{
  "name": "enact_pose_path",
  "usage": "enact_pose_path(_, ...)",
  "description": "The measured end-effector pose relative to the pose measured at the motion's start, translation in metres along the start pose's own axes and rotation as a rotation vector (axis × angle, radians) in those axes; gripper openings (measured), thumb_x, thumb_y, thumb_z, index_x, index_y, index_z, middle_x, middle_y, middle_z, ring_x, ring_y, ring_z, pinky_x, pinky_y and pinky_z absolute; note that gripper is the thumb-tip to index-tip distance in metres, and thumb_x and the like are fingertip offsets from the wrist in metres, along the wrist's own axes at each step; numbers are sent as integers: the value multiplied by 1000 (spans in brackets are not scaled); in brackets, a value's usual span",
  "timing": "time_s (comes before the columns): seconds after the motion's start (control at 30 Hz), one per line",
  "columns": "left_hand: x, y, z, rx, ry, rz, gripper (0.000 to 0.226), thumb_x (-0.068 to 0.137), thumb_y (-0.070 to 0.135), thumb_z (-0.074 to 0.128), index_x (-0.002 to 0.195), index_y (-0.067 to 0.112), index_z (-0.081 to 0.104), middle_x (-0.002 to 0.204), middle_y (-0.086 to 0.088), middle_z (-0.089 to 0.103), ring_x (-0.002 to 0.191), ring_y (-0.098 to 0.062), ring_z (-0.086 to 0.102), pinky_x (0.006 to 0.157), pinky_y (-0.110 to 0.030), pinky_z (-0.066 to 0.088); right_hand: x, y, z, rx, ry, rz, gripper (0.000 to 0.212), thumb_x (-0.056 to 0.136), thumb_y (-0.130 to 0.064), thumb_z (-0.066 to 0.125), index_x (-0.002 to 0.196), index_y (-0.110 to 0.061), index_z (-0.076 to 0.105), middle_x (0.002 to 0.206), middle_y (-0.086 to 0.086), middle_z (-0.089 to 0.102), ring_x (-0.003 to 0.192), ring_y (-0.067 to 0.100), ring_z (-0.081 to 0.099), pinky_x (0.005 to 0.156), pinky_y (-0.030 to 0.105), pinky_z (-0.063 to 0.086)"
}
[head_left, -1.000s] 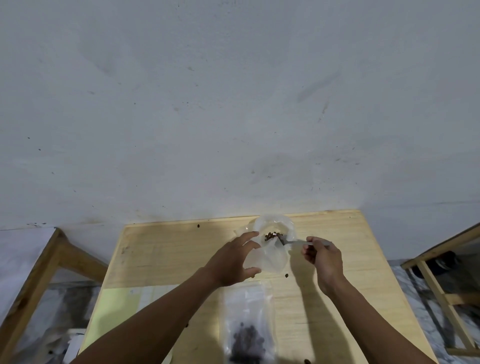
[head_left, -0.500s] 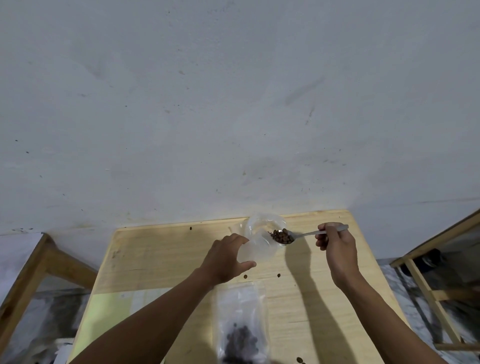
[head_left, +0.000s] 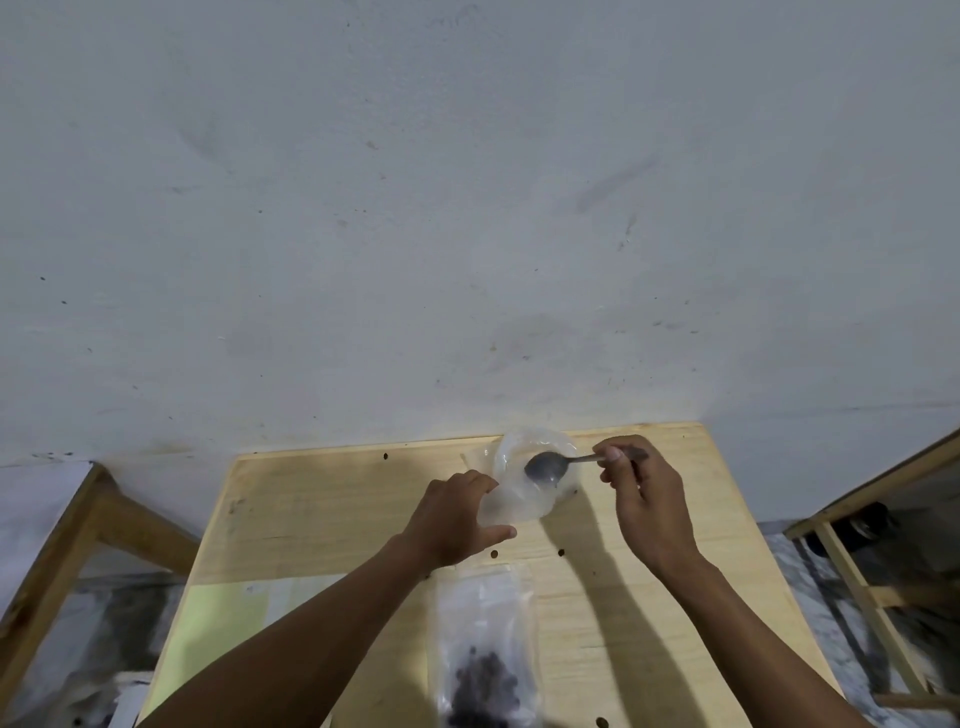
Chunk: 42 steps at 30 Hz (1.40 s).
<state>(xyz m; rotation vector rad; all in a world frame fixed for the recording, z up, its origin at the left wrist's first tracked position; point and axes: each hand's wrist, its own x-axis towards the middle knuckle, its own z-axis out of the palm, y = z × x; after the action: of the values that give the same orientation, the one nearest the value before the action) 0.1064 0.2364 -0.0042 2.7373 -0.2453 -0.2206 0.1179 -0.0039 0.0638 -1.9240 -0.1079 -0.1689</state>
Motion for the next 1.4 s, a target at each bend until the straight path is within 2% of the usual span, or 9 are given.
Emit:
enact_pose_path(0.13,-3,-7,1,-34,9,57,70,77,59,70,131,20,51,134,10,52,120,-13,50,97,-30,35,5,21,-2,31,175,86,19,103,-20,47,100,-15,64,96,-5,68,78,6,65,68,10,46)
enact_pose_path(0.33,7,-2,2,-73,-6,187,68,72,60,71,124,18,57,146,14,44,123,-15,51,100,-34,41,8,57,20,-43,76,125,22,99,-14,53,105,-26,71,102,-11,69,86,8,68,77,29,53)
enact_pose_path(0.6,24,7,5,-149,-161,221,64,78,44,77,127,10,53,156,3,31,135,-17,43,105,-29,39,5,78,39,-103,118,166,24,101,-15,49,113,-22,70,101,-6,66,91,12,67,82,32,53)
enact_pose_path(0.7,20,7,9,-124,-54,288,59,78,45,76,121,9,57,156,1,30,128,-19,50,98,-31,45,1,84,40,3,217,310,23,102,-17,47,110,-20,69,104,-1,69,83,16,69,78,37,56)
enact_pose_path(0.8,17,9,10,-111,63,382,53,79,47,72,115,10,59,155,-3,31,129,-20,49,93,-33,50,-3,87,40,111,262,406,23,103,-15,45,109,-16,68,102,4,70,79,20,68,71,29,54)
enact_pose_path(0.9,18,12,11,-83,115,448,48,84,48,67,113,11,59,154,-6,32,133,-26,46,109,-38,41,-6,90,43,165,254,460,24,103,-14,45,104,-17,68,97,3,71,76,19,67,74,35,55)
enact_pose_path(1.07,18,13,11,-73,126,482,45,86,47,65,109,9,62,154,-10,34,134,-25,46,121,-37,25,-4,85,44,315,158,675,26,102,-10,43,98,-10,68,94,8,70,81,27,66,76,41,55)
enact_pose_path(1.2,16,10,12,-73,104,469,44,85,45,67,110,9,62,154,-8,33,135,-24,45,121,-32,19,5,86,39,449,90,854,25,99,-4,42,103,-1,67,89,16,68,77,29,62,67,35,50)
enact_pose_path(1.4,12,-1,9,43,108,438,52,79,51,68,113,13,63,148,-9,44,131,-25,48,115,-45,31,8,71,32,608,151,822,20,100,-3,40,98,-4,59,72,14,58,61,23,55,61,28,45)
